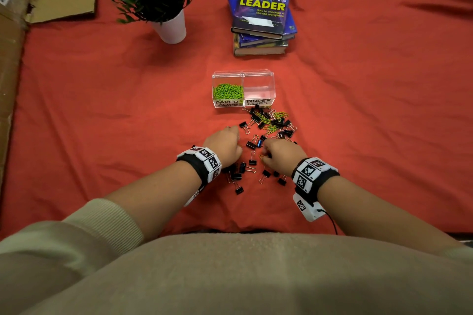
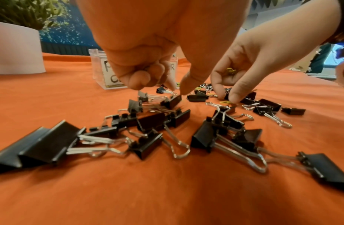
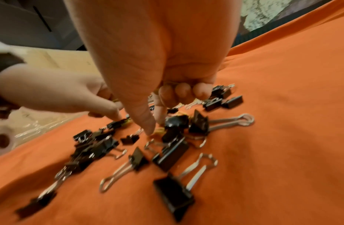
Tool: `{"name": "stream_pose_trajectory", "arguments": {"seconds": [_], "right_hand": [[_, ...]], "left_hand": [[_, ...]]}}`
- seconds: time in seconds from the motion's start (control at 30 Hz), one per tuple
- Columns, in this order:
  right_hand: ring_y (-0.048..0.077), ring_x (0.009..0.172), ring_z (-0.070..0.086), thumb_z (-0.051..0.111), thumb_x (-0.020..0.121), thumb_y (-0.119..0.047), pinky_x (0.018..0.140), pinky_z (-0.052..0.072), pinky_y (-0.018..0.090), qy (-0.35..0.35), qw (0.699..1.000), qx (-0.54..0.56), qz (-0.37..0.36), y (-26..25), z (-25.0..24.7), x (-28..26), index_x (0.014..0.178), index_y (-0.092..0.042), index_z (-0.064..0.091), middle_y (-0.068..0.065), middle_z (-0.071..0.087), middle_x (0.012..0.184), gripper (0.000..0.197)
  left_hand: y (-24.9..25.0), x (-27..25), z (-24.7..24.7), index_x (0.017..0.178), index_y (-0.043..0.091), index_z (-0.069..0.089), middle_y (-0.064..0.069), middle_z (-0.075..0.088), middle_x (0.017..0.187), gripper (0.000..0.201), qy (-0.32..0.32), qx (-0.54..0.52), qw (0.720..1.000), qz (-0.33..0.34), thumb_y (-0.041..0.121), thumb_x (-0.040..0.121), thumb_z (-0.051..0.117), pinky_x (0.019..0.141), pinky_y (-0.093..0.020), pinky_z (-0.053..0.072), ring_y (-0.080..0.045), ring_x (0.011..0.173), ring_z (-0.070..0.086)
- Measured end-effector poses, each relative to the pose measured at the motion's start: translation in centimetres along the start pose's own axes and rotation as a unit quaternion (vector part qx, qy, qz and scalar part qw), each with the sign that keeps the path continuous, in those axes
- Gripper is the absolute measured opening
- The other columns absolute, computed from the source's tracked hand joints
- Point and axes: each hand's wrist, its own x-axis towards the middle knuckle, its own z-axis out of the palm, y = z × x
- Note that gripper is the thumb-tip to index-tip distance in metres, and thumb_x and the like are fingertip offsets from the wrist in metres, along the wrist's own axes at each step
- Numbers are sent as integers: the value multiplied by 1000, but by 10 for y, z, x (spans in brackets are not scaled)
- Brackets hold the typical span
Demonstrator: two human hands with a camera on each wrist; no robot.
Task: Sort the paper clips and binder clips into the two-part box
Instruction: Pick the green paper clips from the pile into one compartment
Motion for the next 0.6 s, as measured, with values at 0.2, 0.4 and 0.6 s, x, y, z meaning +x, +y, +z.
{"name": "stream_pose_trajectory", "arguments": {"seconds": [0.2,0.4,0.6], "right_hand": [[32,86,61,46,89,-22,68,47,36,-13,999,-37,1,-9,8,-1,100,-9,54,9,62,96,18],[12,60,50,51,87,-19,53,39,25,18,974,215,66,4,-11,-1,74,-18,49,-4,55,68,14],[17,56,59,46,91,0,52,47,26,24,841,520,149,34,-41,1,86,-10,58,8,62,69,17]], "left_hand": [[4,-1,5,111,11,49,-12,58,113,29,-10,61,998,21,21,85,55,79,-41,47,-33,103,58],[9,1,2,116,4,50,-15,55,119,27,-24,112,993,32,14,91,48,84,-43,46,-35,109,55],[15,2,1,119,3,48,-16,55,122,31,-33,142,989,40,12,90,46,86,-41,45,-34,113,54]]}}
